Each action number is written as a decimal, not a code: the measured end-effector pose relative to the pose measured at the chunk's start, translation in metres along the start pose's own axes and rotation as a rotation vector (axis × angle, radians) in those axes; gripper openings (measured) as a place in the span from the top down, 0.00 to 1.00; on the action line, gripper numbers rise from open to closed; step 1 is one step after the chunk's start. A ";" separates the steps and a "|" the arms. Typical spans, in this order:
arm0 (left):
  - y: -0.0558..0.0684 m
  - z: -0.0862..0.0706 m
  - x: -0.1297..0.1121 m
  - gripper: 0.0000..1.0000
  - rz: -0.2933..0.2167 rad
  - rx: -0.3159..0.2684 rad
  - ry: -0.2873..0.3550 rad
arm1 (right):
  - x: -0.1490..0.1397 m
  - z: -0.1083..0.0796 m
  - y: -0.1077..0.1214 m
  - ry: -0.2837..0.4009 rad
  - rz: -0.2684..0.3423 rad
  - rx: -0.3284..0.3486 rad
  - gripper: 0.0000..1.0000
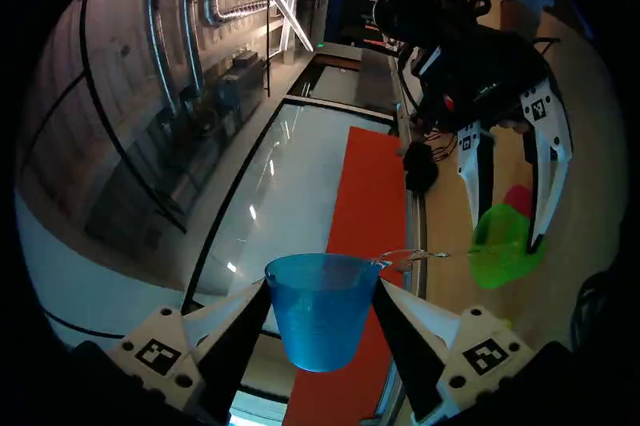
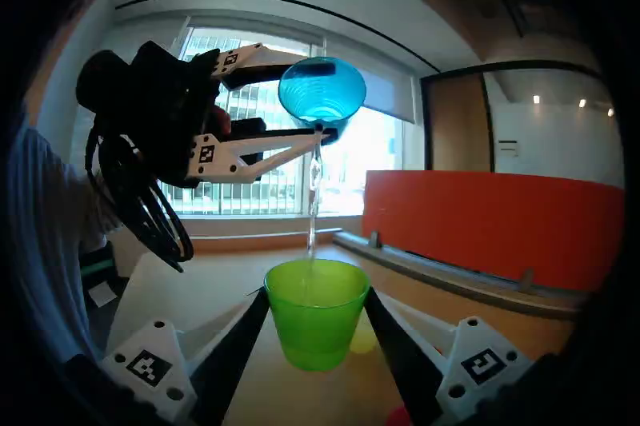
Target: Pour water
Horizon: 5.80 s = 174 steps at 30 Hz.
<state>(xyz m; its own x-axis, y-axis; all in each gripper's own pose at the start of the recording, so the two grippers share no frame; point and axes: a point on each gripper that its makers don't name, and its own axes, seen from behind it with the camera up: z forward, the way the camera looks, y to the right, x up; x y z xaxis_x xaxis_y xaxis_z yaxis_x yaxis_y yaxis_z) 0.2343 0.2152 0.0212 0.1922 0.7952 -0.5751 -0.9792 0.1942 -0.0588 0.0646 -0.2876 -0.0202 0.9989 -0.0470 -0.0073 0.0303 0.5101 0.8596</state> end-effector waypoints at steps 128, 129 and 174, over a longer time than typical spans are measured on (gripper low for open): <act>0.123 -0.033 -0.079 0.13 -1.363 -0.128 -0.097 | 0.017 -0.009 0.021 -0.011 0.001 -0.019 0.11; 0.127 -0.034 -0.080 0.13 -1.363 -0.132 -0.102 | 0.017 -0.009 0.021 -0.013 0.001 -0.019 0.11; 0.264 -0.065 -0.105 0.13 -1.286 -0.397 -0.363 | -0.058 -0.012 0.012 -0.274 -0.007 0.078 0.11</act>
<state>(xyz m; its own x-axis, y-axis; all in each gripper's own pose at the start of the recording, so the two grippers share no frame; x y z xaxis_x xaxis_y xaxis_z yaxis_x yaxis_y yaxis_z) -0.0488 0.1451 0.0129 0.9068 0.3003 0.2959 -0.0461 0.7683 -0.6385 0.0075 -0.2685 -0.0153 0.9511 -0.2864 0.1156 0.0241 0.4419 0.8967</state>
